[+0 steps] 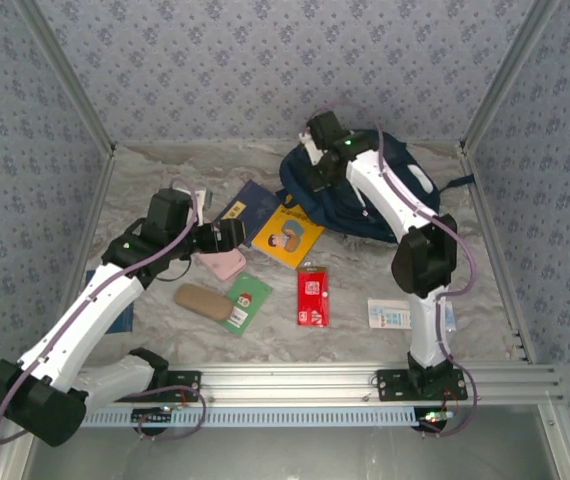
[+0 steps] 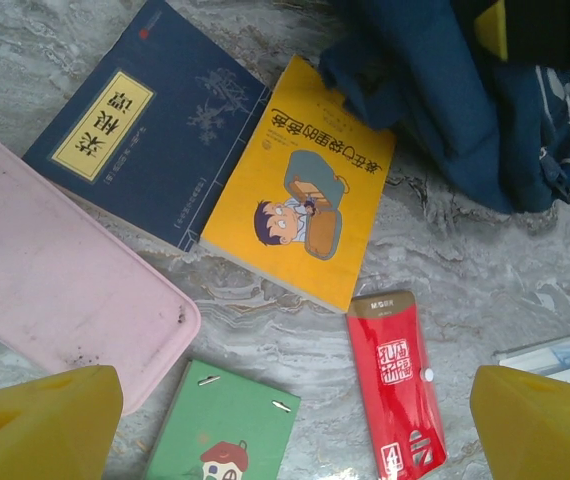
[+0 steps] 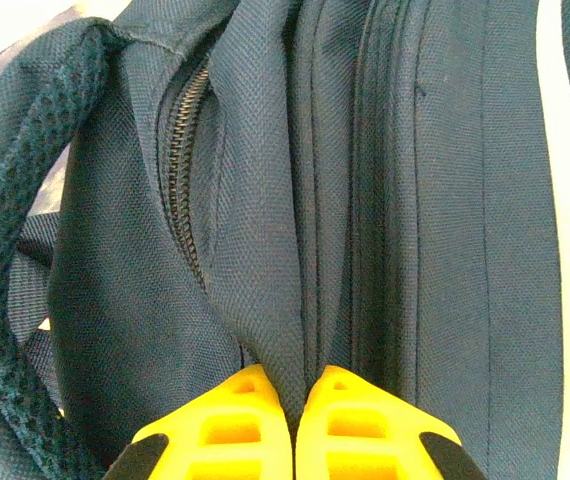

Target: Pack the student bag

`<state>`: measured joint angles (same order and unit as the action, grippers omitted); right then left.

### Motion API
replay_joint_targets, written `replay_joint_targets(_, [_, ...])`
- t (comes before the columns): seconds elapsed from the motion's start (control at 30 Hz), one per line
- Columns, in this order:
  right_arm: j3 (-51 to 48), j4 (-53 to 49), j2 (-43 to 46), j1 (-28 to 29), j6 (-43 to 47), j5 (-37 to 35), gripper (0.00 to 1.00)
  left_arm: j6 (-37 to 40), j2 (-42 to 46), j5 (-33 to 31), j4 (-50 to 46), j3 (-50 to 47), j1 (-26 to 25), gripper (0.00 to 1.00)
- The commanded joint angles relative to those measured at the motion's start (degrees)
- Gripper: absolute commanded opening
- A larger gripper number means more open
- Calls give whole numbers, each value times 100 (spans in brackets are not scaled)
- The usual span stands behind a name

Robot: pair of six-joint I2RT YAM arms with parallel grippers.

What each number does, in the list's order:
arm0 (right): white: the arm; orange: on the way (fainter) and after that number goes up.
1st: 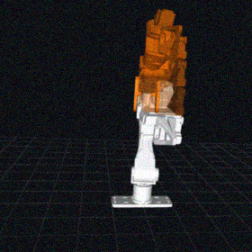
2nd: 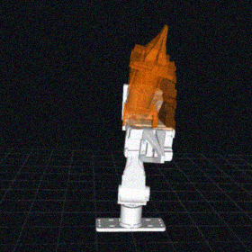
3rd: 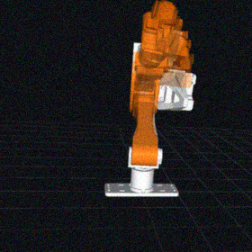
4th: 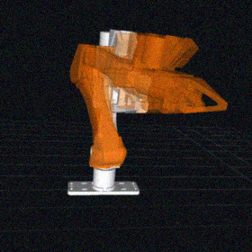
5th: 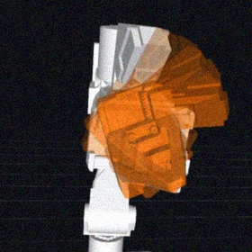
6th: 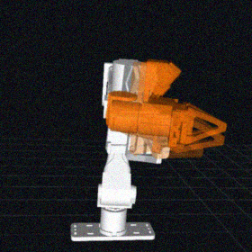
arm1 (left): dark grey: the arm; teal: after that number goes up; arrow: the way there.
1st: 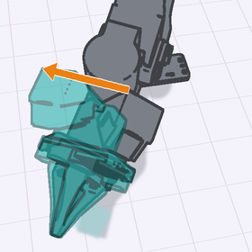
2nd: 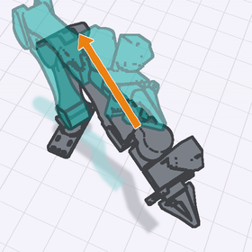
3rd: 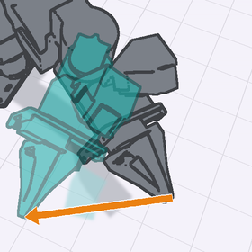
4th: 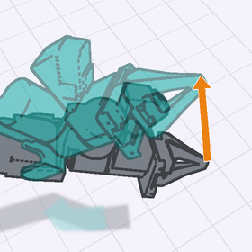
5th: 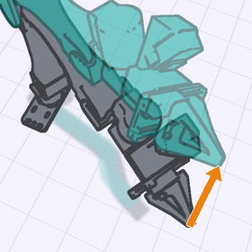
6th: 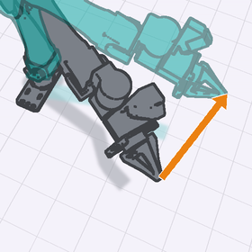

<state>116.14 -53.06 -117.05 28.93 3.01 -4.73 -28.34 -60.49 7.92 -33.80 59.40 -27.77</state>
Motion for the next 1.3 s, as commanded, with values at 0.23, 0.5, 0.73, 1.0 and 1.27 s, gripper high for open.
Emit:
replay_joint_targets(0.23, [-2040, 416, 1489, 1032, 657, -933, 0, 39, 196, -94, 10, 36, -24, 90])
replay_joint_targets(0.5, [-4600, 1035, 2717, 1195, -332, -1485, 0, 13, 120, -140, 2, 70, -21, 90])
replay_joint_targets(0.73, [-5540, 1088, 2970, 1178, -939, -1435, 45, -5, 44, -176, -3, 100, -11, 89])
replay_joint_targets(1.0, [-3345, 618, 2177, 780, -2831, -1740, 61, -40, 183, -394, -83, 64, 73, 90])
replay_joint_targets(1.27, [297, -2019, -698, 160, -5108, -1996, 59, -111, 211, -389, -80, 41, 132, 89])
